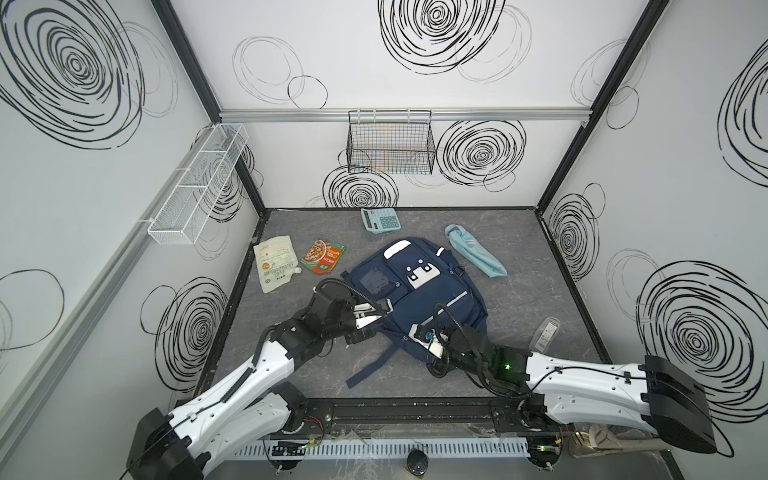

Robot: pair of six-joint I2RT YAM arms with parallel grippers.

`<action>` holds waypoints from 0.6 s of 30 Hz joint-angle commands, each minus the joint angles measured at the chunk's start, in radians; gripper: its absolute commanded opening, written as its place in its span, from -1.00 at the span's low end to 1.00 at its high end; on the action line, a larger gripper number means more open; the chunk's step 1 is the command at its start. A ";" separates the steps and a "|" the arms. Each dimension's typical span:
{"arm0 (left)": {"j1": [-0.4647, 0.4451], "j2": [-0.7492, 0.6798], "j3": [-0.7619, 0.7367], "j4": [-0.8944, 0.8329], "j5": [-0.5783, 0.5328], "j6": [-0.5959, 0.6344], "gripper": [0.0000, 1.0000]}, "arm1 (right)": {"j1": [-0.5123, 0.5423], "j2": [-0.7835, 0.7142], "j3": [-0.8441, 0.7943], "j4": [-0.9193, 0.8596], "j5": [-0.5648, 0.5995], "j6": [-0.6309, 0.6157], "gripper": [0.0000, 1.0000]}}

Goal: Pack the student bag

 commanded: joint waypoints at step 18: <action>-0.094 0.180 -0.020 0.122 0.139 0.138 0.01 | -0.014 -0.069 -0.008 0.142 -0.050 -0.003 -1.00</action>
